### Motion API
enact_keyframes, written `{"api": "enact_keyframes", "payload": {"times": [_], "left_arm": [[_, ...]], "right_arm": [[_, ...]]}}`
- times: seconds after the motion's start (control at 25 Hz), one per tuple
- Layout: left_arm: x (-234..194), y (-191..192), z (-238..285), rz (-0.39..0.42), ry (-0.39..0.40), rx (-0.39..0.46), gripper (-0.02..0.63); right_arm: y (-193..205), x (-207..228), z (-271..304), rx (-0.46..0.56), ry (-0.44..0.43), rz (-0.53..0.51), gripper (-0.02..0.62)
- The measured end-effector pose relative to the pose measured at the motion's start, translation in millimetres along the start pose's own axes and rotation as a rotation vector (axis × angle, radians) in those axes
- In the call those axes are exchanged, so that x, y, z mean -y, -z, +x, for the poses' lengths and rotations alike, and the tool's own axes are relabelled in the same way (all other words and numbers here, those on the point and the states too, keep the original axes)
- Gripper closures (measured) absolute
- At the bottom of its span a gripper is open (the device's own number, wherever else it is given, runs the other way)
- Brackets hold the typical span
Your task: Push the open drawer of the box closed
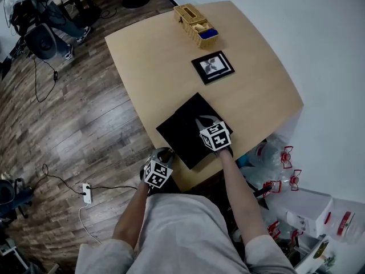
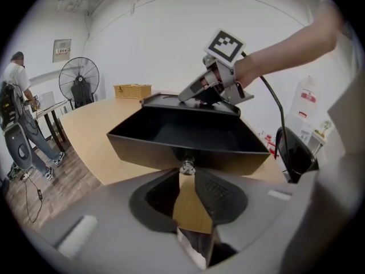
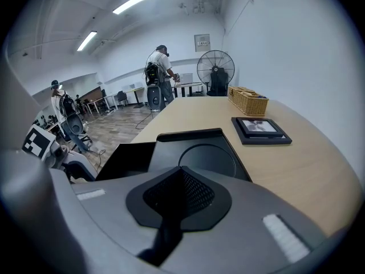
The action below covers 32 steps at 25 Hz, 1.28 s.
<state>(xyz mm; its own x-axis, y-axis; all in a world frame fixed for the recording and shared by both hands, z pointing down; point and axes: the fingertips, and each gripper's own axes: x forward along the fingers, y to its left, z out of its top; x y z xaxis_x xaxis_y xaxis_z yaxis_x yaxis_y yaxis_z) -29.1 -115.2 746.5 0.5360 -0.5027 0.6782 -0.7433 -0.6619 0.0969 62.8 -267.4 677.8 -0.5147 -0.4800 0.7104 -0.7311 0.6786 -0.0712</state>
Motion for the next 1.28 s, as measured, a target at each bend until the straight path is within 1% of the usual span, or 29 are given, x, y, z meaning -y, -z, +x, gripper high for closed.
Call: {"api": "enact_keyframes", "payload": {"times": [0.52,0.84,1.28], "left_arm": [[0,-3,2,-0.003,0.019,0.01,0.479],[6,-8,2,-0.032,0.011,0.018,0.479],[9,-14,8,-0.029,0.017,0.017,0.479]], "right_arm": [[1,-1,1,-0.004,-0.005,0.004,0.594],[1,-1,0,0.003,0.002,-0.004,0.594],[1,-1,1,0.0,-0.002,0.001,0.594]]}}
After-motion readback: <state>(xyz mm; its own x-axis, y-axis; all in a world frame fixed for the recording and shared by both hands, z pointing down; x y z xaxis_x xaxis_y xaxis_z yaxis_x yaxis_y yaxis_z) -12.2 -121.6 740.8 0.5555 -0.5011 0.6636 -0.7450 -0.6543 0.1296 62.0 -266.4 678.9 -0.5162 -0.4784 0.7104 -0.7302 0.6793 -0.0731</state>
